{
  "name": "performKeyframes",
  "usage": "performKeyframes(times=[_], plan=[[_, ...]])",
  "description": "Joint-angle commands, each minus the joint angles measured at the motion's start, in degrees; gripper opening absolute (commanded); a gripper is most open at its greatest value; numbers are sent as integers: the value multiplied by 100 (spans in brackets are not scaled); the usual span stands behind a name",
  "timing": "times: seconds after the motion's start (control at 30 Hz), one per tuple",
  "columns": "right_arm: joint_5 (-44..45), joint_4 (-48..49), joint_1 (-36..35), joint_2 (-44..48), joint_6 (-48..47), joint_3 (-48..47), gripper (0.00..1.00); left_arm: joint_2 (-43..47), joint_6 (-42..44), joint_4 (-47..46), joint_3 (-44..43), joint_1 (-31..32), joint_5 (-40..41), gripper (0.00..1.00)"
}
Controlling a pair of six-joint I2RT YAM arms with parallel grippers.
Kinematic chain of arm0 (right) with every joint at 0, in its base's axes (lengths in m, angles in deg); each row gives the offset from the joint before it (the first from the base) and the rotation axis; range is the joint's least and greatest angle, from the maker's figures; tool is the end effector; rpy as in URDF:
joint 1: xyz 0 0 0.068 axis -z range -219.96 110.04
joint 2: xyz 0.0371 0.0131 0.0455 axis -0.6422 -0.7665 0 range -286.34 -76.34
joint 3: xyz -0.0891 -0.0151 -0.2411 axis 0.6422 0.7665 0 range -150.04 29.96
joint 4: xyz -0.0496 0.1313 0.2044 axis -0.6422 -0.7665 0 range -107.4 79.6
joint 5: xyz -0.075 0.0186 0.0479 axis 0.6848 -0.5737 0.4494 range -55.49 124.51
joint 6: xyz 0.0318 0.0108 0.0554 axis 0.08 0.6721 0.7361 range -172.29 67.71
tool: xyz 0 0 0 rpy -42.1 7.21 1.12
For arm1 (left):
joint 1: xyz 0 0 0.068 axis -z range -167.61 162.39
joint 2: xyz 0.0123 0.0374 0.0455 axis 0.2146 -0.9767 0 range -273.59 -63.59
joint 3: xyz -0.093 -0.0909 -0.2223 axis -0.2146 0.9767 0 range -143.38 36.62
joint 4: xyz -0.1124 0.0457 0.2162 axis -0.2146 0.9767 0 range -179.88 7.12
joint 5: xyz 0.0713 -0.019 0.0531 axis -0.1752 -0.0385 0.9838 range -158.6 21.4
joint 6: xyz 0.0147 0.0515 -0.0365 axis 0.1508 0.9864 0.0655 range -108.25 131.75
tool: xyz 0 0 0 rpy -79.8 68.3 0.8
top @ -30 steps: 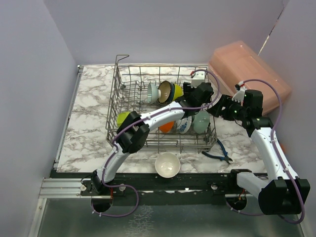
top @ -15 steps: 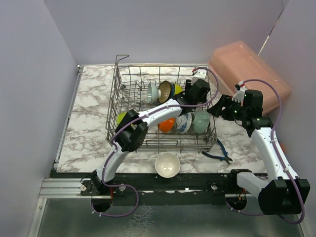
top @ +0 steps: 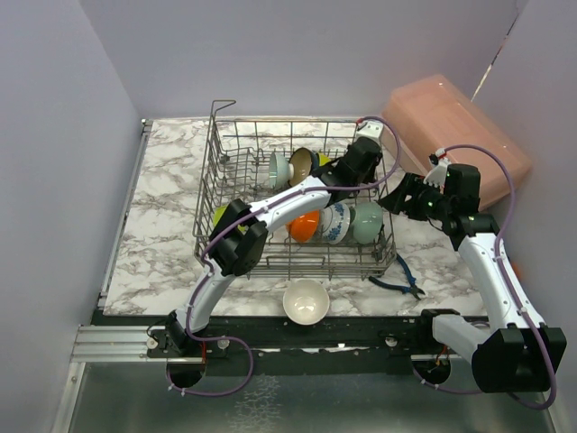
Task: Load the bowls into the dish rack
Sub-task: Place the bowl in the dish rack, then pick up the bowl from the dish rack.
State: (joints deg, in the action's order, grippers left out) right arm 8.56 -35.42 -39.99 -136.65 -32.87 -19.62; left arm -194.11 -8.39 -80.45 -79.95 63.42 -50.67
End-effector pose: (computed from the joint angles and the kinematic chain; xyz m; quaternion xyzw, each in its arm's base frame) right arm 0.2318 0.0223 0.2754 0.0451 0.8721 0.2720 0.4042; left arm 0.3464 -0.4035 0.2565 0.1373 0.8185 -0.2098 0.5170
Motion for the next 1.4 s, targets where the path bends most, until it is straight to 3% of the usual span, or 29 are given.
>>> performKeyframes(times=[0.0, 0.13, 0.2, 0.27, 0.37, 0.5, 0.77, 1.03, 1.17, 1.33, 1.37], plan=[[95, -93, -25, 107, -72, -113, 70, 128, -234, -105, -118, 37, -259, 0], [97, -114, -23, 121, -70, -142, 70, 249, -212, -290, -59, 34, -457, 0], [103, -122, -23, 133, -70, -163, 70, 259, -32, -295, -67, 32, -504, 27], [97, -141, -24, 142, -69, -174, 70, 268, 269, -299, -19, 38, -515, 45], [123, -178, -27, 167, -82, -187, 70, 311, 800, -288, 154, -7, -625, 54], [170, -226, -23, 210, -104, -207, 70, 352, 1467, -115, 310, -150, -1089, 57], [191, -266, -24, 220, -114, -225, 70, 290, 2091, 212, 334, -420, -2425, 45], [223, -289, -24, 239, -105, -253, 70, -116, 2302, 492, -92, -428, -3359, 43], [224, -294, -24, 239, -105, -263, 70, -210, 2301, 578, -193, -427, -3459, 30], [207, -283, -23, 226, -84, -280, 70, -199, 2187, 577, -289, -428, -3484, 1], [205, -271, -23, 230, -73, -277, 70, -190, 2154, 575, -321, -429, -3489, 0]])
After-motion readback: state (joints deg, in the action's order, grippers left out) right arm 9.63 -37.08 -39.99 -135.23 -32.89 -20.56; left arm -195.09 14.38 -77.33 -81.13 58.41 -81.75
